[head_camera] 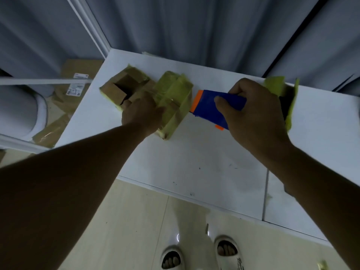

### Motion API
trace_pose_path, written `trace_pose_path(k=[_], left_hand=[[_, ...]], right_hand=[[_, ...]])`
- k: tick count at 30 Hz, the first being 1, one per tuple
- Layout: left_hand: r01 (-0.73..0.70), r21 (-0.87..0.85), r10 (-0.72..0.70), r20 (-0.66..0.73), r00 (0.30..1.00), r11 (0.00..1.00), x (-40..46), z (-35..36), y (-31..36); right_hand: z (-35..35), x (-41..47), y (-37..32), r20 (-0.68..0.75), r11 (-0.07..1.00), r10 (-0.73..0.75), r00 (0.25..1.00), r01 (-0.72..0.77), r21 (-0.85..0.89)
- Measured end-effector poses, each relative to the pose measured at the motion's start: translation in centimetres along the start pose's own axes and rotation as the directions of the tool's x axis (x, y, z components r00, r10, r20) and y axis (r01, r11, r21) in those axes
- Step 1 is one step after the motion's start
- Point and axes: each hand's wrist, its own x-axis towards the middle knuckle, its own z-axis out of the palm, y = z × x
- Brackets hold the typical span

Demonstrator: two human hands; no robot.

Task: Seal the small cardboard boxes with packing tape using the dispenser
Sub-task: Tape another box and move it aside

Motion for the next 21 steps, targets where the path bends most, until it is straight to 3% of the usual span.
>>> trace_pose_path(k=[3,16,21], left_hand=[[0.039,-0.092,-0.043,-0.047,0.998,0.995,0.2,0.3,0.1],[-0.041,-0.018,0.039,-0.110,0.993,0.999,-0.4,1.3,0.0],[-0.227,-0.002,0.226,-0.100,0.969,0.974,-0.5,2.5,-1.4]], right_hand=[[0.3,-0.2,-0.1,0.014,1.000,0.008,1.000,-0.008,-0.009],[3.3,0.2,-0.3,0.056,1.000,-0.004,0.998,0.005,-0.015],[4.4,0.4,-0.6,0.061,1.000,0.003,0.998,-0.001,-0.028]])
